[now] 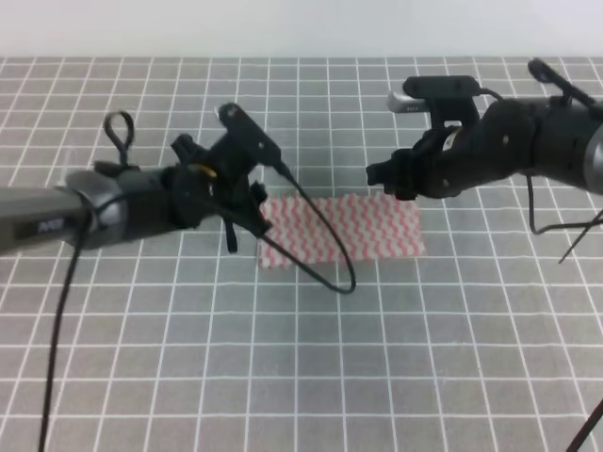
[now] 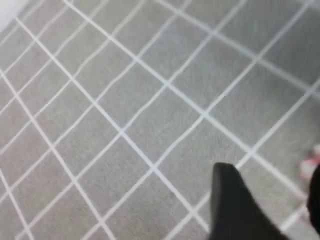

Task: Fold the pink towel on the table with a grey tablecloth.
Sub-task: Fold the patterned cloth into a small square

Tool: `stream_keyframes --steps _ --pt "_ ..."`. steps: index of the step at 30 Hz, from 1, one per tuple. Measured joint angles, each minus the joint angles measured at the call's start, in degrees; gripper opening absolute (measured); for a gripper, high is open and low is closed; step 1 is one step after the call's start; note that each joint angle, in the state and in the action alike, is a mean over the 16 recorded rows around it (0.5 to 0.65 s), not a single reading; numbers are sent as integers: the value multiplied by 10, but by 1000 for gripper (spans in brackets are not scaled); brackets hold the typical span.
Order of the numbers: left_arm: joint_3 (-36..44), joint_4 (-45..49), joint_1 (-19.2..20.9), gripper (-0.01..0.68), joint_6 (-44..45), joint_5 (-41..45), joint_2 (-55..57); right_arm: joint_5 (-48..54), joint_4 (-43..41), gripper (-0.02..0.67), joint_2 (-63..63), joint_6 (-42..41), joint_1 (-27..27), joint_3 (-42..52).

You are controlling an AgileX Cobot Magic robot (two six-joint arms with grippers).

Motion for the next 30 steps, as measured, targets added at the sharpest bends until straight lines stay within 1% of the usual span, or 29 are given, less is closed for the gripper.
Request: stream_keyframes --steps 9,11,13,15,19,30 --pt "-23 -43 1 63 -43 151 -32 72 74 56 2 -79 16 -26" --pt "-28 -52 1 30 -50 185 -36 79 92 25 4 -100 22 -27" --pt "-33 -61 1 1 -54 216 -38 84 109 9 9 -120 27 -27" --pt "-36 -68 1 0 -54 238 -37 86 123 -4 14 -137 33 -27" --pt "-36 -69 1 -2 -54 254 -31 87 136 -14 27 -157 41 -27" --pt "-36 -90 1 -2 -45 278 -6 87 137 -16 56 -160 43 -27"
